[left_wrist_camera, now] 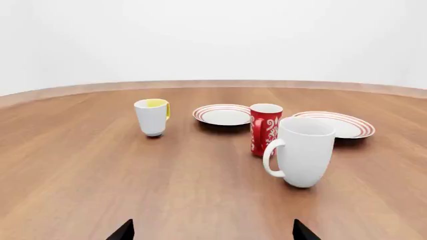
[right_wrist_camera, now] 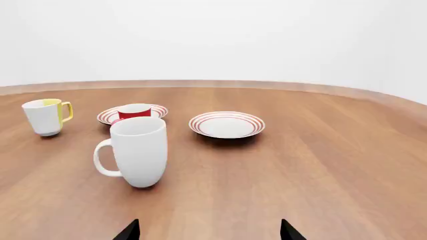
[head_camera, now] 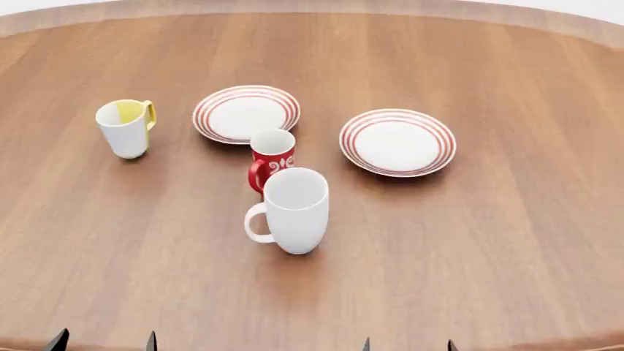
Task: Put the white mug on the left plate.
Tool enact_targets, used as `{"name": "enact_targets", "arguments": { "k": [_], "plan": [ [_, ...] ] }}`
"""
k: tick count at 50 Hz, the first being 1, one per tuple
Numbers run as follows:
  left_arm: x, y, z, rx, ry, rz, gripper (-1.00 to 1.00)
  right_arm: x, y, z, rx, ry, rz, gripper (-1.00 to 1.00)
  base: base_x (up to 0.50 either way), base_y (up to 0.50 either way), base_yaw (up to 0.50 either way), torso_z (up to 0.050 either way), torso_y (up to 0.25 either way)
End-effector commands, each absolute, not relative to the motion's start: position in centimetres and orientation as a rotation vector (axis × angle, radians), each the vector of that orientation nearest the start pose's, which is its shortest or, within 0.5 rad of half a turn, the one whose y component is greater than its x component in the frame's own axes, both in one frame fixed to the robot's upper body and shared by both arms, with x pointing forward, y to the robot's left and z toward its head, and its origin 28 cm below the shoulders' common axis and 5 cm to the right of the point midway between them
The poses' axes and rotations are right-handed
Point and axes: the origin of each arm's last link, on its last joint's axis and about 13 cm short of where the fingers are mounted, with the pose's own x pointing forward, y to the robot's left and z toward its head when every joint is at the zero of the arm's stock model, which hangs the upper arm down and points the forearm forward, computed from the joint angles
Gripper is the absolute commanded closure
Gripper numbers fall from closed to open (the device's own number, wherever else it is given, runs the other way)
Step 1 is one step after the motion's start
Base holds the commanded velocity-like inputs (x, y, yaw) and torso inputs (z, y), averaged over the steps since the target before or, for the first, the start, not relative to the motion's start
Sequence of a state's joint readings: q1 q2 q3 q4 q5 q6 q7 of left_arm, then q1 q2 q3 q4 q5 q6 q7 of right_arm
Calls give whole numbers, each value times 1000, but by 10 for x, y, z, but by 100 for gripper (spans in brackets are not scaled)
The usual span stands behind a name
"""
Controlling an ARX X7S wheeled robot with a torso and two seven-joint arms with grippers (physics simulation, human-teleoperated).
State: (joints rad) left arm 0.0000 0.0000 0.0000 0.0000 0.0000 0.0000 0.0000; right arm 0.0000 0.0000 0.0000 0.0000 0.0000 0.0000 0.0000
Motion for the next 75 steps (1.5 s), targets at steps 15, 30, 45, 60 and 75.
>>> {"name": "enact_targets", "arguments": {
  "k": [15, 30, 45, 60, 75],
  "plan": [
    [222, 216, 5, 59, 29, -14, -100, 213, -109, 21, -85, 18, 22, -100, 0, 0, 0, 0, 0],
    [218, 233, 24, 150, 15, -20, -100, 208, -123, 45, -178, 27, 38, -100, 4, 0, 0, 0, 0],
    [213, 235, 24, 152, 11, -21, -100, 208, -123, 47, -186, 17, 30, -100, 254, 0, 0, 0, 0],
    [198, 232, 42, 169, -43, -44, -100, 203, -123, 54, -218, 4, 24, -100, 319, 0, 0, 0, 0],
    [192, 230, 42, 138, -34, -77, -100, 205, -121, 51, -229, 8, 26, -100, 321, 38, 0, 0, 0]
  ]
}}
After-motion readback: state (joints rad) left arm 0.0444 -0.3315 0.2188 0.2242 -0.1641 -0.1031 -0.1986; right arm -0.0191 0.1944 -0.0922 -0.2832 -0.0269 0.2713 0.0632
